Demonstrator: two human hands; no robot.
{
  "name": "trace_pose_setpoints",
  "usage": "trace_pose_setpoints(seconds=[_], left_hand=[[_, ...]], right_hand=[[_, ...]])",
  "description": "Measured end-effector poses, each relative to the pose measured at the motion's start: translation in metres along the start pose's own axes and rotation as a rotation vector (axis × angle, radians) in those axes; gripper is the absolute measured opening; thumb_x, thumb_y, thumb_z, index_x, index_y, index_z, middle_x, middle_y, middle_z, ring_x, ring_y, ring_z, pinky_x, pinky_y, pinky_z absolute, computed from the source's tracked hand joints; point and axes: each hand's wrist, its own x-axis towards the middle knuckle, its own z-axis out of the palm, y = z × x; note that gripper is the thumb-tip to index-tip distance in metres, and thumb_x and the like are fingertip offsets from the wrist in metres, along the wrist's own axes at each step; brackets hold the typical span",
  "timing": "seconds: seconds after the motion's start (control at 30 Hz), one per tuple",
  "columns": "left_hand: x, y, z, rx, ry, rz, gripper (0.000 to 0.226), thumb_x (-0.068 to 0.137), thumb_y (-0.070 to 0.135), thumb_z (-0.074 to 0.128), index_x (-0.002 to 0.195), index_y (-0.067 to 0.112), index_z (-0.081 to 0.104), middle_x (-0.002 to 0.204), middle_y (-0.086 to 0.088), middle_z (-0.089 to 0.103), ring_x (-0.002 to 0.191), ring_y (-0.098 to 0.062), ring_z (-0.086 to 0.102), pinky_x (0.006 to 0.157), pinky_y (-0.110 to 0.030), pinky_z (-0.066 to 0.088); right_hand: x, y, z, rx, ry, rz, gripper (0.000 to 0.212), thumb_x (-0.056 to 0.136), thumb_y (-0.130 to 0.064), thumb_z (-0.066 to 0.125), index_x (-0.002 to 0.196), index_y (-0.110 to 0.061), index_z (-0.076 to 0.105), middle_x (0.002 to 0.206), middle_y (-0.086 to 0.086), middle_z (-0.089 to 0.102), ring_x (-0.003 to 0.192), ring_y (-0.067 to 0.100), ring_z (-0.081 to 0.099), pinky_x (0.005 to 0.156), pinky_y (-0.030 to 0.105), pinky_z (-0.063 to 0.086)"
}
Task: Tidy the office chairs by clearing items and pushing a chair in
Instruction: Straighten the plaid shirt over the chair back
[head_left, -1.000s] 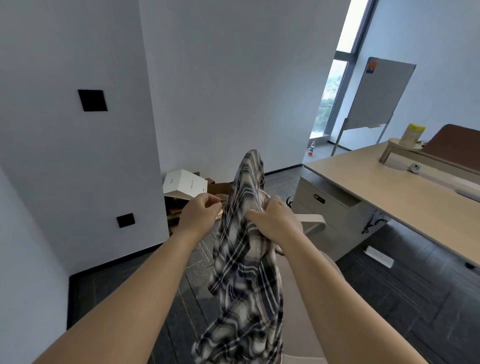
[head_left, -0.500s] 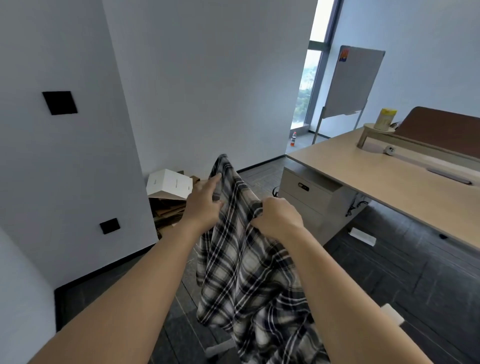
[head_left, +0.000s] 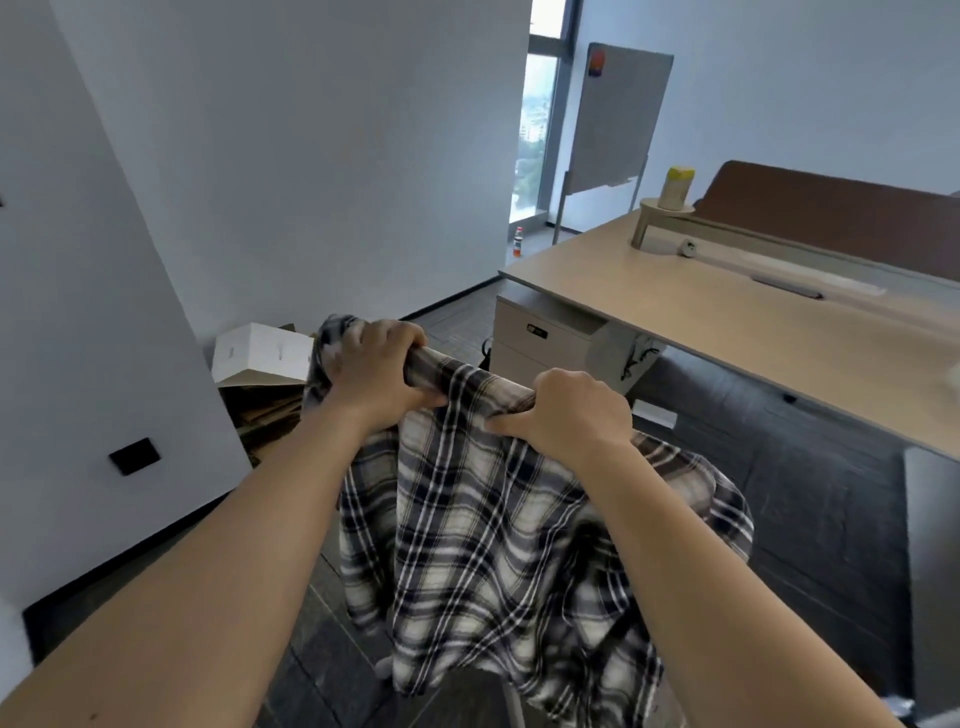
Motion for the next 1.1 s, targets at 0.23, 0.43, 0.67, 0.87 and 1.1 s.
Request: trace_pose_setpoints(seconds=[0.23,0.43,0.67,0.87,1.1], left_hand=[[-0.019,0.033,0.027,-0.2,0.113,0.031,0.06,0.067,0.024,0.077,0.115,0.006,0.047,0.137,-0.013,0.044,0.141,-0.03,0.009,0.11,-0.041,0.019],[-0.031,0.058,0.046,-0.174,0.181,0.037,0.06,0.068,0.025,0.075,0.116,0.003,0.047,0.136,-0.016,0.045,0.143,-0.03,0.007,0.112,-0.041,0.017],[-0.025,0.101,0.069,-0.14,0.116,0.088,0.063,0.069,0.03,0.074,0.119,0.005,0.045,0.137,-0.015,0.045,0.142,-0.029,0.01,0.111,-0.04,0.019],[-0.019,0.145,0.091,-0.13,0.08,0.176,0.063,0.068,0.031,0.074,0.118,0.005,0.045,0.132,-0.015,0.048,0.138,-0.032,0.017,0.11,-0.041,0.021],[-0.013,0.2,0.116,0.054,0.025,0.236,0.06,0.068,0.043,0.071,0.113,0.011,0.048,0.131,-0.009,0.052,0.131,-0.03,0.029,0.113,-0.06,0.013]], right_hand=[[-0.013,0.047,-0.007,-0.072,0.143,-0.077,0.062,0.065,-0.074,0.057,0.054,-0.02,0.027,0.07,-0.001,0.05,0.07,0.021,0.048,0.063,0.029,0.036],[-0.022,0.079,-0.012,-0.06,0.164,-0.118,0.063,0.064,-0.074,0.056,0.053,-0.019,0.026,0.063,-0.003,0.044,0.069,0.021,0.047,0.063,0.029,0.036],[-0.027,0.124,-0.023,-0.055,0.202,-0.065,0.063,0.065,-0.073,0.057,0.053,-0.02,0.026,0.066,-0.002,0.047,0.068,0.021,0.048,0.062,0.028,0.036],[-0.035,0.172,-0.034,-0.114,0.271,0.0,0.061,0.065,-0.074,0.055,0.058,-0.017,0.034,0.069,-0.001,0.051,0.065,0.02,0.05,0.059,0.028,0.036],[-0.055,0.226,-0.034,-0.228,0.556,0.057,0.059,0.063,-0.068,0.063,0.07,-0.01,0.055,0.069,0.008,0.067,0.069,0.026,0.063,0.082,0.043,0.043]])
